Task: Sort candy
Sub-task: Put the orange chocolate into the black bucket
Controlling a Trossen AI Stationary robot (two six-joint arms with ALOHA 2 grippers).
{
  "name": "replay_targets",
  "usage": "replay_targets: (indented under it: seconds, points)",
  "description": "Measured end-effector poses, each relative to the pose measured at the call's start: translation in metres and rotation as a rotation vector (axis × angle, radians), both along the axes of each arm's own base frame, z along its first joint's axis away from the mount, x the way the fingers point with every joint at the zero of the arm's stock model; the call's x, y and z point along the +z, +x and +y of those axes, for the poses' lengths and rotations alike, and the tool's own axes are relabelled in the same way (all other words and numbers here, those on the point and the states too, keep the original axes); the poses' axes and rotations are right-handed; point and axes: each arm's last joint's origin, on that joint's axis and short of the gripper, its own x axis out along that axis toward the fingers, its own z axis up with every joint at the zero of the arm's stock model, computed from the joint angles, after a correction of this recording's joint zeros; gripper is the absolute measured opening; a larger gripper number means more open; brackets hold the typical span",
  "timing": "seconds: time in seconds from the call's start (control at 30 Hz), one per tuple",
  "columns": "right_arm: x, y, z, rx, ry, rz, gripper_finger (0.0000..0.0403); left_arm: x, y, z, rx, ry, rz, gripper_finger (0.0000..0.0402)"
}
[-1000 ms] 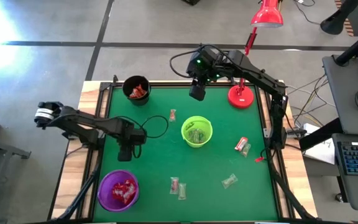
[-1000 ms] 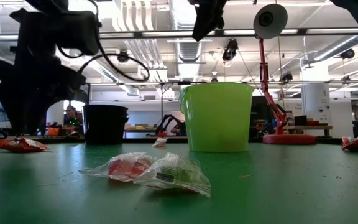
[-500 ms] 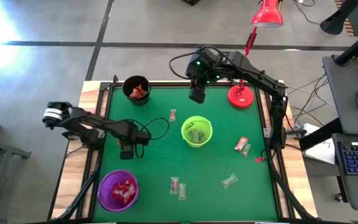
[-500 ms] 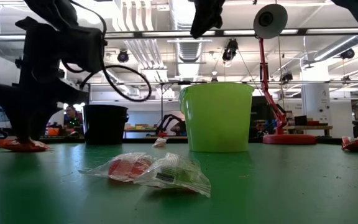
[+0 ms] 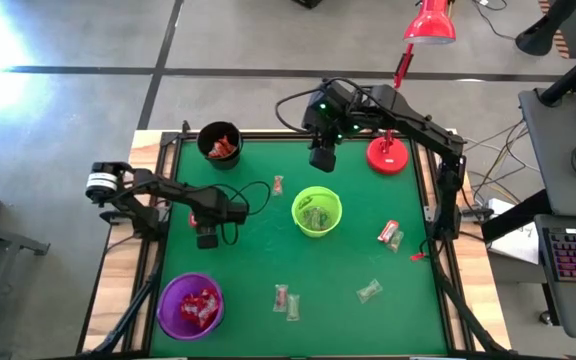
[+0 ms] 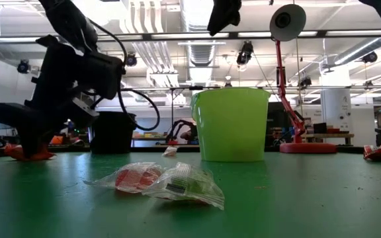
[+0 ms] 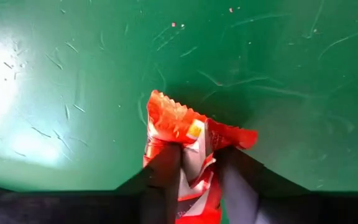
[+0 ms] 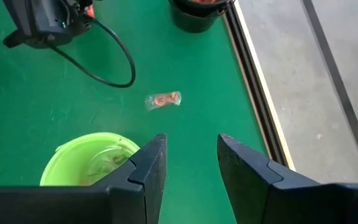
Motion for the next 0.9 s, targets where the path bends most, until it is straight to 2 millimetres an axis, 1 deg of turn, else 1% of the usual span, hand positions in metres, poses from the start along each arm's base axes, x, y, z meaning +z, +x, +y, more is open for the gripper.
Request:
replay_targets:
  seconds: [0.13,0.2,0.4,0.57,0.8,0.9]
  points:
    - [0.007,-0.008,0.003,-0.012,0.003,-0.011,0.0135,0.009,0.002,0.000,-0.038,-0.006,-0.067,0.0022]
    - [0.010,-0.011,0.004,-0.021,0.004,-0.020,0.0133,0.014,0.004,0.001,-0.044,-0.010,-0.129,0.0007]
    - [0.016,-0.018,0.006,-0.023,0.002,-0.034,0.0132,0.024,0.001,-0.001,-0.027,-0.057,-0.186,0.0002]
    - [0.019,-0.021,0.007,-0.028,-0.010,-0.037,0.0130,0.041,-0.005,-0.002,0.011,-0.049,-0.270,0.0001]
    - [0.019,-0.021,0.006,-0.013,-0.022,-0.035,0.0131,0.072,-0.017,-0.004,0.131,-0.071,-0.447,0.0000]
    - [0.019,-0.021,0.006,-0.017,-0.029,-0.033,0.0128,0.092,-0.017,-0.003,0.172,-0.036,-0.551,0.0000]
